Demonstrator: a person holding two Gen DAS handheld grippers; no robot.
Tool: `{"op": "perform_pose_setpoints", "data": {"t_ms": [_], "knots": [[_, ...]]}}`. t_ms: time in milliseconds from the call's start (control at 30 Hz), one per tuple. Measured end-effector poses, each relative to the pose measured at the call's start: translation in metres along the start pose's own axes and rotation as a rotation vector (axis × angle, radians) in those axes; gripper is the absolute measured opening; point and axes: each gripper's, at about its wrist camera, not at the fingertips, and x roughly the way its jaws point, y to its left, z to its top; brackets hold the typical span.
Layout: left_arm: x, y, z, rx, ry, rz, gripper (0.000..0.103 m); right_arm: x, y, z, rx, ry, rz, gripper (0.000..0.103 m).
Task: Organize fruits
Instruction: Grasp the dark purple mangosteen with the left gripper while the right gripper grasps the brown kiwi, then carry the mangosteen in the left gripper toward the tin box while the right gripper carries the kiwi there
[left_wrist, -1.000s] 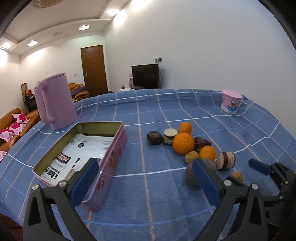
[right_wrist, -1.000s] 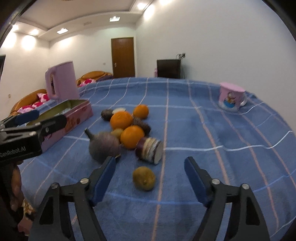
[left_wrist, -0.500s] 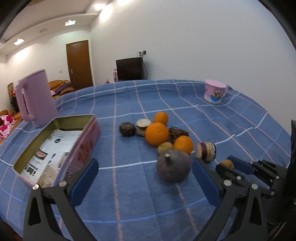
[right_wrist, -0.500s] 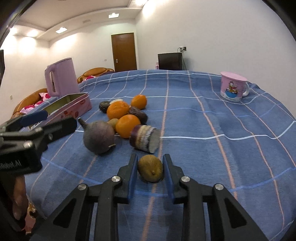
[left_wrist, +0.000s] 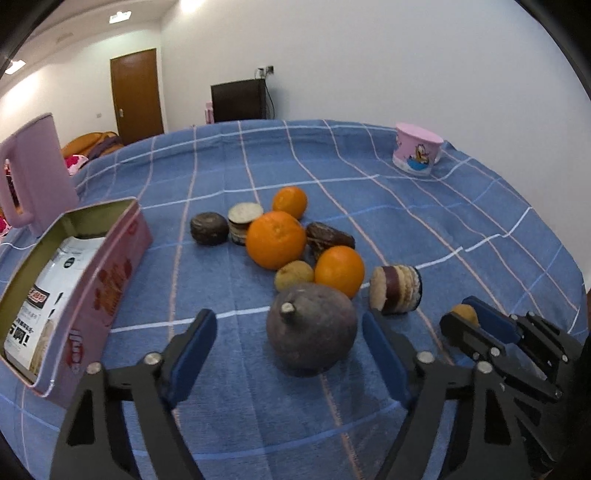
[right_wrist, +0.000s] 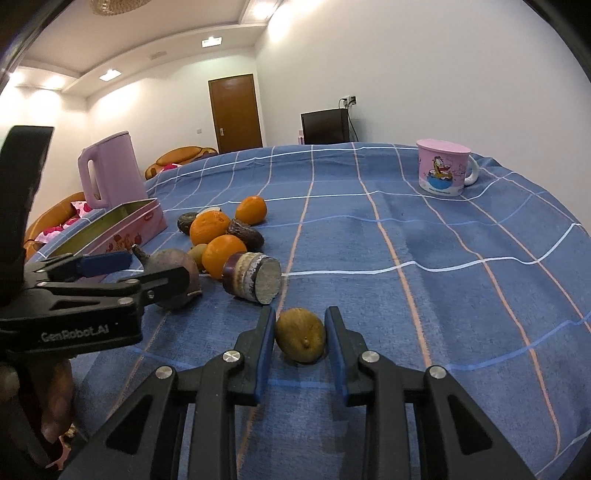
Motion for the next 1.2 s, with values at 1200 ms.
{"op": "perform_pose_setpoints", "data": {"t_ms": [1200], "knots": [[-0.027,0.0,-0.003,0.061,-0.161,0.064,0.053,-0.011,0.023,0.01,-0.055,-0.078,0.041,0.029]]}}
